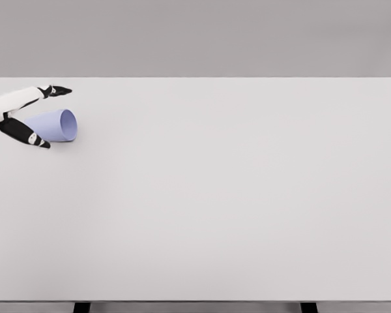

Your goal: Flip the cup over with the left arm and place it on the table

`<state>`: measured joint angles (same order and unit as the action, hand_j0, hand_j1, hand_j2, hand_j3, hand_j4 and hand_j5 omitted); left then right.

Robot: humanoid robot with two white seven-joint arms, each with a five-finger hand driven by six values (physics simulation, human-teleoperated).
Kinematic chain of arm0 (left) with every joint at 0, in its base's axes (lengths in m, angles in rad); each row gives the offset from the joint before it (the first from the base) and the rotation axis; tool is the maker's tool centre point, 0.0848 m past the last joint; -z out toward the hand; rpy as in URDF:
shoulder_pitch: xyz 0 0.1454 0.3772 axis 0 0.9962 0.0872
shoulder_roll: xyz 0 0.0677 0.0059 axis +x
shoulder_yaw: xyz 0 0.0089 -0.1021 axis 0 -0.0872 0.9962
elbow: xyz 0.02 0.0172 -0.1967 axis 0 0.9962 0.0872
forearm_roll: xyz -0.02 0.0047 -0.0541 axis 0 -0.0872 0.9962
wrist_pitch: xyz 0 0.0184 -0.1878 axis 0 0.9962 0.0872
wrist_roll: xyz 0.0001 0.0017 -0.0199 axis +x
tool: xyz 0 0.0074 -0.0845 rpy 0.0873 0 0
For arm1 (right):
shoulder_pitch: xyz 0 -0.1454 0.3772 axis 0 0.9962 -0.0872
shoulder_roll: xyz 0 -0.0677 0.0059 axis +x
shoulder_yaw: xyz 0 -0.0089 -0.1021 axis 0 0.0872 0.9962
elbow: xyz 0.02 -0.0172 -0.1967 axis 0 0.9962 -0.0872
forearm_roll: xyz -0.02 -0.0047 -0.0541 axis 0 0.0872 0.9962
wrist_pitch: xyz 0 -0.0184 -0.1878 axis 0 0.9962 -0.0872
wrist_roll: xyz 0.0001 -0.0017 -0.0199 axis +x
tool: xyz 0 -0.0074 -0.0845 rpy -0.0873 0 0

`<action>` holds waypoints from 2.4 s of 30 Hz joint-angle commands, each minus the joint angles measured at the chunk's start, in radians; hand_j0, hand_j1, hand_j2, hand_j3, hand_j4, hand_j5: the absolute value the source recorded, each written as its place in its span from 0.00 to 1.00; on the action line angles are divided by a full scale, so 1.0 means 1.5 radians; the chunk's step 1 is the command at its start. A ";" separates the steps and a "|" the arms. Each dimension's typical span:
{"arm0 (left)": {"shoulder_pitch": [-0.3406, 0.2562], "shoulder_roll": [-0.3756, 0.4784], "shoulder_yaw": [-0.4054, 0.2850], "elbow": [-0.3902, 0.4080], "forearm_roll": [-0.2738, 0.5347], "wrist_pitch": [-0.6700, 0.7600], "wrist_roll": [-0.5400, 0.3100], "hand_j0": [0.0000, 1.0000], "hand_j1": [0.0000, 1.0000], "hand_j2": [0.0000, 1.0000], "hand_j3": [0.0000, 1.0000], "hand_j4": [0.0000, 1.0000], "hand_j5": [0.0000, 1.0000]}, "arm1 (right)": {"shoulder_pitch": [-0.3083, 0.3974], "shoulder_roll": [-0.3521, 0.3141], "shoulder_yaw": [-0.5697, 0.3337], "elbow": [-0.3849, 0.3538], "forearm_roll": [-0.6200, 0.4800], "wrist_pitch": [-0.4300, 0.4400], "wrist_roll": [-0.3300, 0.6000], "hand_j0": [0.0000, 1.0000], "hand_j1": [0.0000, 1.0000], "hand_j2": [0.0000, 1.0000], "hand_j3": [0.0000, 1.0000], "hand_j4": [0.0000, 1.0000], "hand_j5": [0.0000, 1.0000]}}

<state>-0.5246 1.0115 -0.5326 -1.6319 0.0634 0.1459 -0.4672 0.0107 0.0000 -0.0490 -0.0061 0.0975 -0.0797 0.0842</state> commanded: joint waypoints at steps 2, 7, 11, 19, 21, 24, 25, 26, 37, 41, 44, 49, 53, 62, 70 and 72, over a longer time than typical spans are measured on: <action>-0.001 -0.033 -0.028 0.043 -0.033 0.016 0.042 1.00 1.00 1.00 1.00 1.00 1.00 | 0.000 0.000 0.000 0.000 0.000 0.000 0.000 1.00 1.00 1.00 1.00 1.00 1.00; -0.001 -0.041 -0.036 0.045 -0.064 0.016 0.048 1.00 1.00 1.00 1.00 1.00 1.00 | 0.001 0.000 0.000 0.000 -0.001 0.000 0.000 1.00 1.00 1.00 1.00 1.00 1.00; -0.001 -0.065 -0.037 0.077 -0.148 0.015 0.048 1.00 1.00 1.00 1.00 1.00 1.00 | 0.000 0.000 0.000 0.000 0.000 0.000 0.000 1.00 1.00 1.00 1.00 1.00 1.00; -0.010 -0.094 -0.048 0.094 -0.177 0.014 0.041 1.00 1.00 1.00 1.00 1.00 1.00 | 0.001 0.000 0.000 0.000 -0.001 0.000 0.000 1.00 1.00 1.00 1.00 1.00 1.00; -0.017 -0.113 -0.048 0.113 -0.178 0.015 0.042 1.00 1.00 1.00 1.00 1.00 1.00 | 0.000 0.000 0.000 0.000 -0.001 0.000 0.000 1.00 1.00 1.00 1.00 1.00 1.00; -0.024 -0.125 -0.053 0.138 -0.179 0.015 0.042 1.00 1.00 1.00 1.00 1.00 1.00 | 0.000 0.000 0.000 0.000 -0.001 0.000 0.000 1.00 1.00 1.00 1.00 1.00 1.00; -0.026 -0.126 -0.053 0.143 -0.180 0.015 0.042 1.00 1.00 1.00 1.00 1.00 1.00 | 0.000 0.000 0.000 0.000 -0.001 0.000 0.000 1.00 1.00 1.00 1.00 1.00 1.00; -0.027 -0.126 -0.053 0.145 -0.183 0.015 0.042 1.00 1.00 1.00 1.00 1.00 1.00 | 0.000 0.000 0.000 0.000 0.000 0.000 0.000 1.00 1.00 1.00 1.00 1.00 1.00; -0.037 -0.151 -0.053 0.186 -0.211 0.015 0.042 1.00 1.00 1.00 1.00 1.00 1.00 | 0.001 0.000 0.000 0.000 0.000 0.000 0.000 1.00 1.00 1.00 1.00 1.00 1.00; -0.041 -0.159 -0.054 0.191 -0.237 0.015 0.042 1.00 1.00 1.00 1.00 1.00 1.00 | 0.001 0.000 0.000 0.000 -0.001 0.000 0.000 1.00 1.00 1.00 1.00 1.00 1.00; -0.045 -0.165 -0.054 0.202 -0.237 0.015 0.042 1.00 1.00 1.00 1.00 1.00 1.00 | 0.000 0.000 0.000 0.000 -0.001 0.000 0.000 1.00 1.00 1.00 1.00 1.00 1.00; -0.046 -0.166 -0.054 0.210 -0.237 0.015 0.042 1.00 1.00 1.00 1.00 1.00 1.00 | 0.001 0.000 0.000 0.000 0.000 0.000 0.000 1.00 1.00 1.00 1.00 1.00 1.00; -0.046 -0.171 -0.054 0.219 -0.237 0.014 0.042 1.00 1.00 1.00 1.00 1.00 1.00 | 0.001 0.000 0.000 0.000 -0.001 0.000 0.000 1.00 1.00 1.00 1.00 1.00 1.00; -0.053 -0.178 -0.054 0.237 -0.237 0.015 0.044 1.00 1.00 1.00 1.00 1.00 1.00 | 0.001 0.000 0.000 0.000 0.000 0.000 0.000 1.00 1.00 1.00 1.00 1.00 1.00; -0.055 -0.192 -0.056 0.248 -0.237 0.014 0.044 1.00 1.00 1.00 1.00 1.00 1.00 | 0.001 0.000 0.000 0.000 0.000 0.000 0.000 1.00 1.00 1.00 1.00 1.00 1.00; -0.056 -0.195 -0.060 0.249 -0.237 0.014 0.044 0.88 0.88 0.88 0.88 0.88 0.88 | 0.001 0.000 0.000 0.000 -0.001 0.000 0.000 1.00 1.00 1.00 1.00 1.00 1.00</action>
<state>-0.6090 0.7236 -0.6198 -1.2599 -0.2907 0.1682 -0.4023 0.0123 0.0000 -0.0490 -0.0061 0.0975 -0.0797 0.0842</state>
